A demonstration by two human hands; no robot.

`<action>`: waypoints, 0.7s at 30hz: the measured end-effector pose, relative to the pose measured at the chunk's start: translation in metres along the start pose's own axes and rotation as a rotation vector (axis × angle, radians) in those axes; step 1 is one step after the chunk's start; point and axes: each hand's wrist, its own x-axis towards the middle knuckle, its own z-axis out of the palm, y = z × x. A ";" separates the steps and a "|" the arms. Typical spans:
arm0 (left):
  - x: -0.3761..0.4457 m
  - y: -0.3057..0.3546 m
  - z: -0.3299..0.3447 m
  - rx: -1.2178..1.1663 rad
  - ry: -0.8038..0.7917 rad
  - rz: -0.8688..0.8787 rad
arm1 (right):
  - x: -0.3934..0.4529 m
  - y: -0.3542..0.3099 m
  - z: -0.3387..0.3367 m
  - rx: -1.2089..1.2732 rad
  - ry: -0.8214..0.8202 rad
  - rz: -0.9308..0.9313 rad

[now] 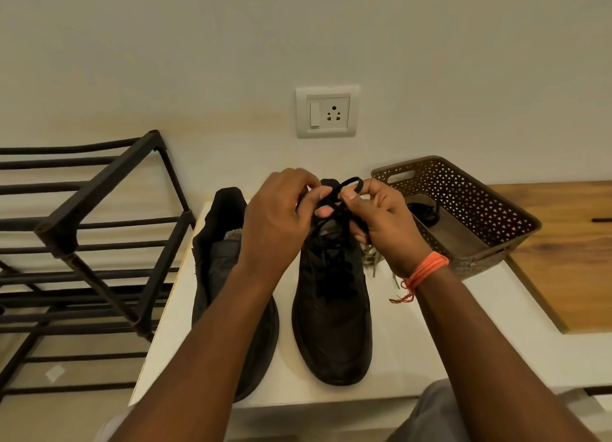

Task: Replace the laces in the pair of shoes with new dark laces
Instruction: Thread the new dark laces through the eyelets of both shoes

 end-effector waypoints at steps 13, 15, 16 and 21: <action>-0.005 0.014 -0.013 0.482 -0.251 0.108 | 0.003 0.006 -0.001 -0.015 0.234 -0.064; -0.008 0.015 -0.005 0.481 -0.166 0.167 | 0.004 0.006 -0.002 0.029 0.258 -0.012; -0.008 0.017 -0.001 0.483 -0.114 0.195 | 0.004 0.006 -0.003 0.065 0.266 0.017; -0.008 0.018 0.008 0.538 -0.013 0.288 | 0.006 0.009 -0.005 0.153 0.246 0.138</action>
